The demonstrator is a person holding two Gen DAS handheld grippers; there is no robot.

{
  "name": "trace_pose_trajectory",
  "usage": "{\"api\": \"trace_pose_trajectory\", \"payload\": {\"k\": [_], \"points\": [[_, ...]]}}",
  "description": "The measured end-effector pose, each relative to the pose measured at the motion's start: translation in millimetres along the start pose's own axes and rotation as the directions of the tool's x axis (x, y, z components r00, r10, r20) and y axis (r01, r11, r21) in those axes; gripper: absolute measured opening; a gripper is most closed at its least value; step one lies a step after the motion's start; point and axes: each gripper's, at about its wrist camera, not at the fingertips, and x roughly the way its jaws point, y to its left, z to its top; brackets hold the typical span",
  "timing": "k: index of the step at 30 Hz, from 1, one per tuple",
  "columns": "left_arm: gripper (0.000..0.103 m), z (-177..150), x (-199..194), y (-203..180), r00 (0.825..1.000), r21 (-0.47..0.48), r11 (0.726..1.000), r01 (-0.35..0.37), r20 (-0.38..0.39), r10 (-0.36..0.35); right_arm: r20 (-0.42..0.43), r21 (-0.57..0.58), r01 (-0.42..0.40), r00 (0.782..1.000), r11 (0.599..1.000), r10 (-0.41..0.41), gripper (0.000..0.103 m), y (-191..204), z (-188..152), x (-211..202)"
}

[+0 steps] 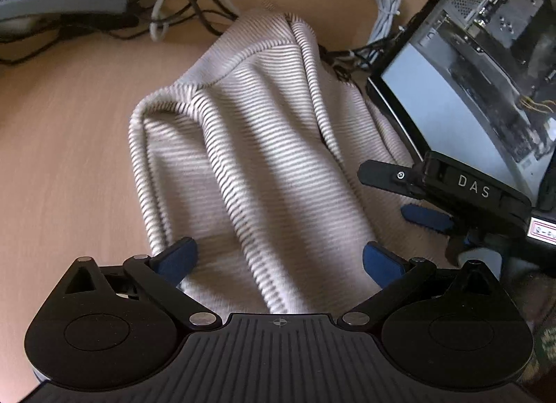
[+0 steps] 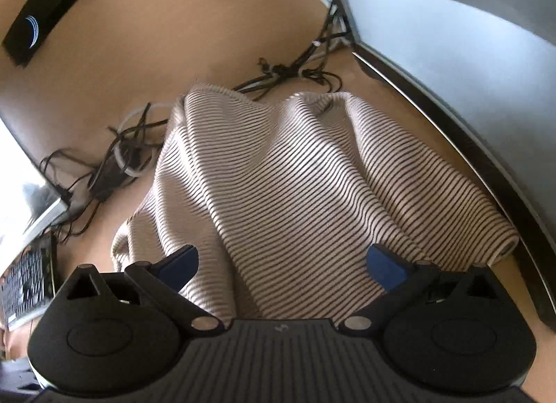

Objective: Fold clothes

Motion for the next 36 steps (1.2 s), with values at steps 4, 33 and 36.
{"api": "trace_pose_trajectory", "payload": {"k": [4, 33, 36], "points": [[0.103, -22.6, -22.5, 9.1, 1.0, 0.023, 1.0, 0.016, -0.025, -0.015, -0.057, -0.049, -0.03, 0.998, 0.998, 0.028, 0.103, 9.2, -20.4, -14.9], [0.039, -62.1, -45.2, 31.2, 0.941, -0.158, 0.935, 0.317, -0.071, -0.331, 0.087, 0.249, 0.012, 0.996, 0.968, -0.035, 0.103, 4.3, -114.5, -109.5], [0.024, -48.6, -54.2, 28.3, 0.951, -0.138, 0.943, 0.304, -0.015, -0.309, 0.065, 0.257, 0.021, 0.997, 0.966, -0.039, 0.103, -1.3, -110.3, -100.8]]}}
